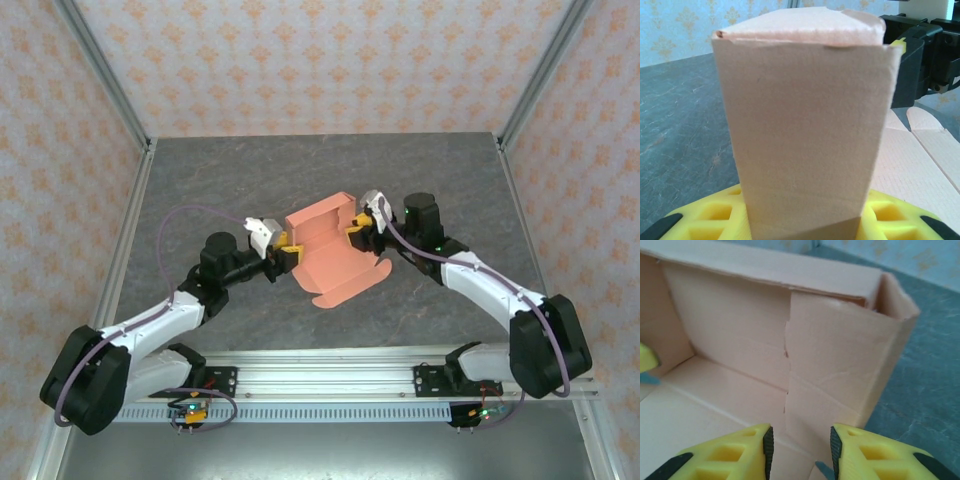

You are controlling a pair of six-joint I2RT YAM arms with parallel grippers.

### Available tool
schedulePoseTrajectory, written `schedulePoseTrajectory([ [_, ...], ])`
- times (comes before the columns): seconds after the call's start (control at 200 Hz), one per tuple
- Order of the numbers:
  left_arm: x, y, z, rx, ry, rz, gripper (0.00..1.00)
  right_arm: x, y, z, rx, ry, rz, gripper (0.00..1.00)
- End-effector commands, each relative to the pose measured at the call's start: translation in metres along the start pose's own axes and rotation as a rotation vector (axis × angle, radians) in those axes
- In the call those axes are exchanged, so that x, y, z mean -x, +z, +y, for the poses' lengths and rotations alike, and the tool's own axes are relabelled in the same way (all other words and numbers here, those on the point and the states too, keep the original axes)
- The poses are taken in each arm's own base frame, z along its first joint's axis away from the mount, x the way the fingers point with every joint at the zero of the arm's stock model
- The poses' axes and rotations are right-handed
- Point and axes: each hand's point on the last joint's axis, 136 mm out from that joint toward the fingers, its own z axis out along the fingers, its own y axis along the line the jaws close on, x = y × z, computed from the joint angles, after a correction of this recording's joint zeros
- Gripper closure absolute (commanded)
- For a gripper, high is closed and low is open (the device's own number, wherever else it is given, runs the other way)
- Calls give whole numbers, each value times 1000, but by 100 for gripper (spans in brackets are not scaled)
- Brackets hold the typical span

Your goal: Fold the paper box

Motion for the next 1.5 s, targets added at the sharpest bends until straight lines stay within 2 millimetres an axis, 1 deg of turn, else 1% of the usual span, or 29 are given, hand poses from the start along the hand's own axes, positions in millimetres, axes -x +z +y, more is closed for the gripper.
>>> schedulePoseTrajectory([
  [0.0,4,-2,-21,-78,44,-5,69,45,-11,-27,-177,22,-214,64],
  [0.12,3,-1,-24,-88,49,-1,69,39,-8,-34,-219,37,-208,69],
  [0.21,3,-2,-24,-86,57,1,69,37,-11,-43,-273,42,-215,69],
  [0.28,4,-3,-24,-80,63,0,69,36,-10,-43,-269,34,-204,68],
  [0.33,3,-3,-24,-79,67,0,69,35,-5,-36,-221,21,-183,68],
  [0.37,3,-3,-23,-75,68,1,69,35,-1,-26,-157,-1,-161,68],
  [0.46,2,-3,-21,-60,69,8,69,34,1,-11,-69,-37,-145,68],
  [0.521,0,-3,-16,-29,67,16,69,36,-2,-7,-59,-63,-148,68],
  [0.561,-1,-3,-9,10,63,21,70,35,-5,-5,-57,-77,-147,67],
  [0.681,-2,-7,8,116,60,34,71,24,-11,4,-37,-120,-101,63],
  [0.721,0,-9,10,137,60,28,71,20,-14,8,-22,-138,-84,60],
  [0.756,2,-12,11,147,66,20,71,16,-16,11,-7,-152,-71,60],
  [0.801,6,-17,10,156,78,8,71,11,-17,11,0,-147,-60,58],
  [0.816,7,-18,10,159,85,2,71,18,-23,12,-7,-156,-84,57],
  [0.926,15,-30,5,163,129,-39,70,18,-33,-1,-86,-159,-90,54],
  [1.006,18,-35,1,154,154,-64,70,23,-42,-20,-185,-149,-107,53],
  [1.076,20,-37,-5,131,173,-78,70,29,-50,-36,-244,-129,-122,49],
  [1.121,21,-38,-8,114,179,-84,70,32,-54,-41,-248,-132,-125,45],
  [1.181,22,-38,-11,95,184,-89,70,37,-59,-48,-246,-144,-136,44],
  [1.216,22,-38,-13,85,187,-90,70,38,-60,-47,-214,-162,-140,44],
  [1.306,23,-37,-17,64,191,-90,69,33,-55,-29,-50,-215,-101,44],
  [1.326,22,-37,-18,58,192,-88,69,30,-52,-22,11,-226,-79,44],
  [1.346,23,-37,-20,50,195,-91,69,30,-52,-16,44,-237,-73,43],
  [1.366,22,-37,-21,42,199,-89,69,26,-48,-12,99,-229,-53,43],
  [1.391,22,-36,-23,31,201,-88,69,25,-45,-5,164,-221,-42,40],
  [1.426,21,-35,-25,18,204,-83,69,25,-42,2,220,-207,-37,38],
  [1.497,20,-34,-29,0,209,-74,69,22,-35,14,282,-230,-13,38],
])
